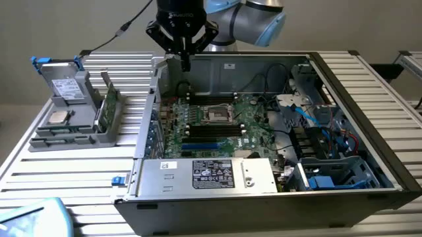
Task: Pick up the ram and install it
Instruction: 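Reach for the ram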
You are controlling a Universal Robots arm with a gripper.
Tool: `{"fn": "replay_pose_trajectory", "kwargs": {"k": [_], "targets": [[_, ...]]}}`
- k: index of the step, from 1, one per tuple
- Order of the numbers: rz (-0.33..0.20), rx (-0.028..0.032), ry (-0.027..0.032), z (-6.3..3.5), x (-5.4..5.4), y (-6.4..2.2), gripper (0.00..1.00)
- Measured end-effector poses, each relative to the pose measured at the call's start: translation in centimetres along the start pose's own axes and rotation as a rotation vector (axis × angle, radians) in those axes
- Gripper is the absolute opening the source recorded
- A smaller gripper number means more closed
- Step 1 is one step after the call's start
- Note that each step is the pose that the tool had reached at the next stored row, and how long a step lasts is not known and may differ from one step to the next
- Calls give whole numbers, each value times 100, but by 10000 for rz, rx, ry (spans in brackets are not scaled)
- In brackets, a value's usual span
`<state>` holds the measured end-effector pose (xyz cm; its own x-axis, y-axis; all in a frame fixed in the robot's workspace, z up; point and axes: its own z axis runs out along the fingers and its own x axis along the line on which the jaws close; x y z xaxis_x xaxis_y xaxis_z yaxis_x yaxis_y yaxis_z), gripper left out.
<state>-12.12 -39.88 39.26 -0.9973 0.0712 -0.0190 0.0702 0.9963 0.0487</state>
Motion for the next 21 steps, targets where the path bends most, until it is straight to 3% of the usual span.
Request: {"fn": "replay_pose_trajectory", "kwargs": {"k": [12,21], "targets": [[1,0,0,0,12,3,11],[2,-15,0,3,417,58,11]]}}
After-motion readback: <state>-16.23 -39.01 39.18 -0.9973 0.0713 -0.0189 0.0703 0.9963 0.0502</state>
